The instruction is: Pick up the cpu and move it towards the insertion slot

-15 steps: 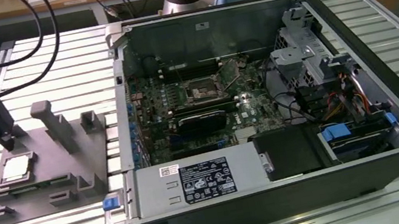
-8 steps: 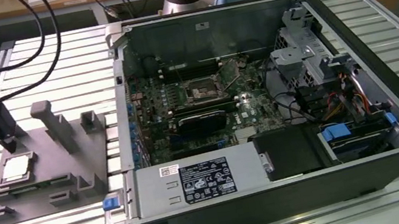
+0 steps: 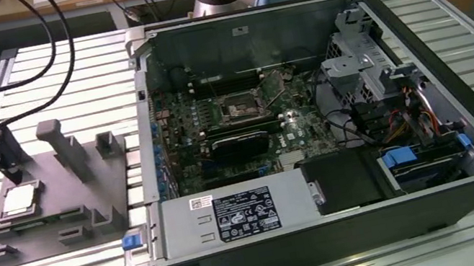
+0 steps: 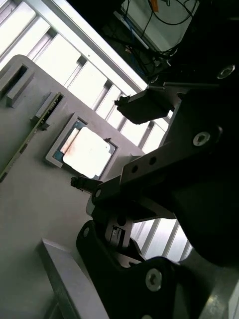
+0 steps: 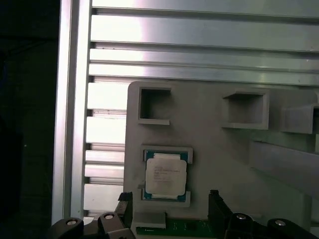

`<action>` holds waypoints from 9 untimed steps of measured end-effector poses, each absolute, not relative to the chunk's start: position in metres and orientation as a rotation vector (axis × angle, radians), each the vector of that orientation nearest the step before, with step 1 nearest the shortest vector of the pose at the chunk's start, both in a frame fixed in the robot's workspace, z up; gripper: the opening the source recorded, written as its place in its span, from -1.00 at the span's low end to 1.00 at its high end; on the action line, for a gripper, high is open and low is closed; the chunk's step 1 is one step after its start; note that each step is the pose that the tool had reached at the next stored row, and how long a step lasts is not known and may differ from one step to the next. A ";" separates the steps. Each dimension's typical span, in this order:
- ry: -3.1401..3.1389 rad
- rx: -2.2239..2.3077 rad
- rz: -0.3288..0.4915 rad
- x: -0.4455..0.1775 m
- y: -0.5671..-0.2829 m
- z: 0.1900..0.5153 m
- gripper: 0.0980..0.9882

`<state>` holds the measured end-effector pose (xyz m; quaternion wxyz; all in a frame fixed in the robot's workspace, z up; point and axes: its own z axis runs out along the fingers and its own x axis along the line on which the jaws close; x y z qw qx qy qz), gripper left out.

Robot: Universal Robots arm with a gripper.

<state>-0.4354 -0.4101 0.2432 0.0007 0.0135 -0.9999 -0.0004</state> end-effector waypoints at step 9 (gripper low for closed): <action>-3.140 0.042 -0.001 -0.436 -0.410 0.235 0.37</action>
